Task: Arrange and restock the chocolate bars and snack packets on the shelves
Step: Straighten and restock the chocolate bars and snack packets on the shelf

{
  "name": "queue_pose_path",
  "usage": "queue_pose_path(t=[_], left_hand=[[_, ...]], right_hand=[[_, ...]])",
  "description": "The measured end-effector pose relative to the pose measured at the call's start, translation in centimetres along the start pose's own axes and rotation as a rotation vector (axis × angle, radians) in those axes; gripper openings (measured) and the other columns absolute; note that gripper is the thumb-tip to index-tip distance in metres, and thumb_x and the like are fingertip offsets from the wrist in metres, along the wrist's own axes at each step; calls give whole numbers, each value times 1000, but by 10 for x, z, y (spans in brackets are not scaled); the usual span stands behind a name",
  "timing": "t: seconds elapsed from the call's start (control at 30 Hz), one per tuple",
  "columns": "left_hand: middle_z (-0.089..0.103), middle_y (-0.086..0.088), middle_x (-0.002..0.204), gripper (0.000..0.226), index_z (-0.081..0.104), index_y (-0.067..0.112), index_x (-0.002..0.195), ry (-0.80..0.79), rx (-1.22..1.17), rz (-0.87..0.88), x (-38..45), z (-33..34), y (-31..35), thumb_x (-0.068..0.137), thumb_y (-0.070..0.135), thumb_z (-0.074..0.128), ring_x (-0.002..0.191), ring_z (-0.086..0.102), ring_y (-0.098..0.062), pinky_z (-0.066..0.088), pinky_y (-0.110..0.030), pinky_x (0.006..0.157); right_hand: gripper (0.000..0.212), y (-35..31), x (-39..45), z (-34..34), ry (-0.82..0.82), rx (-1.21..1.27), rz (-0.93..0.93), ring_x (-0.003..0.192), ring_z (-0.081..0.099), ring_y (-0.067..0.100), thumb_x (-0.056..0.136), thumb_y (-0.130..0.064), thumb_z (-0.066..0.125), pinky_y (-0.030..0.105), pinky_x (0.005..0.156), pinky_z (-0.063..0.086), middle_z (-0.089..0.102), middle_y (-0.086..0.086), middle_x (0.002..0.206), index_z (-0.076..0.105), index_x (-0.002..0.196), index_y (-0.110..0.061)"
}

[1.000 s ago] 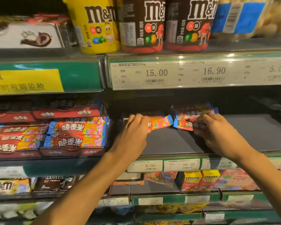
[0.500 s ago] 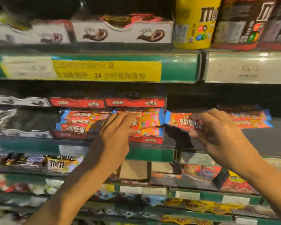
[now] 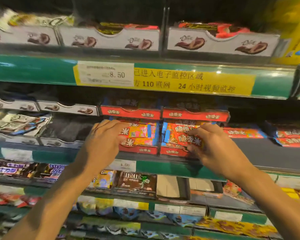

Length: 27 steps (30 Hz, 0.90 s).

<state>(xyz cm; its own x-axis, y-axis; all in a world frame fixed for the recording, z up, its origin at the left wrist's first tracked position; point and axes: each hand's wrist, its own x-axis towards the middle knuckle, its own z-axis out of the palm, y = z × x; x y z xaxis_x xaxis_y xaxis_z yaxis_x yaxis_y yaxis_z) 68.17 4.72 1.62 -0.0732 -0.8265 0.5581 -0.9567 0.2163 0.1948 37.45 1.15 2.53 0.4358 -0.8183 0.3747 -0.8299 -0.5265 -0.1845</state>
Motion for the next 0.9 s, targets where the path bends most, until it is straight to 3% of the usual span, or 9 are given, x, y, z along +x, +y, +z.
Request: queue_pose_path(t=[0.13, 0.33, 0.63, 0.73, 0.9], left_hand=[[66, 2, 116, 39, 68, 18, 120, -77, -38, 61, 7, -2, -6, 82, 10, 76, 108, 54, -20, 41, -38, 97], [48, 18, 113, 39, 66, 34, 122, -149, -197, -14, 6, -4, -13, 85, 26, 74, 110, 37, 1, 36, -26, 100], [49, 20, 99, 35, 69, 36, 115, -153, -270, -70, 6, -3, -12, 83, 23, 74, 104, 43, -2, 38, -28, 94], [50, 20, 98, 31, 71, 35, 113, -144, -293, -101, 8, -1, -10, 84, 24, 74, 104, 44, -2, 32, -24, 93], [55, 19, 102, 29, 72, 32, 110, -140, -350, -138, 7, 0, -7, 83, 25, 76, 105, 50, -5, 34, -25, 94]], right_hand=[[43, -3, 4, -1, -6, 1, 16, 110, 52, 23, 84, -30, 76, 33, 93, 43, 59, 0, 114, 65, 124, -22], [41, -6, -2, 1, 8, 17, 22, 111, 52, 18, 87, -29, 72, 34, 97, 45, 57, -4, 115, 66, 126, -22], [35, -10, -3, 8, 45, -2, 36, 108, 52, 15, 88, -35, 70, 32, 93, 44, 59, -8, 113, 67, 122, -27], [35, -11, -2, 10, 54, -2, 42, 110, 52, 16, 87, -36, 70, 34, 94, 44, 60, -8, 114, 67, 121, -27], [34, -13, -1, 11, 56, 17, 50, 111, 53, 17, 88, -34, 71, 36, 96, 44, 61, -7, 115, 67, 120, -27]])
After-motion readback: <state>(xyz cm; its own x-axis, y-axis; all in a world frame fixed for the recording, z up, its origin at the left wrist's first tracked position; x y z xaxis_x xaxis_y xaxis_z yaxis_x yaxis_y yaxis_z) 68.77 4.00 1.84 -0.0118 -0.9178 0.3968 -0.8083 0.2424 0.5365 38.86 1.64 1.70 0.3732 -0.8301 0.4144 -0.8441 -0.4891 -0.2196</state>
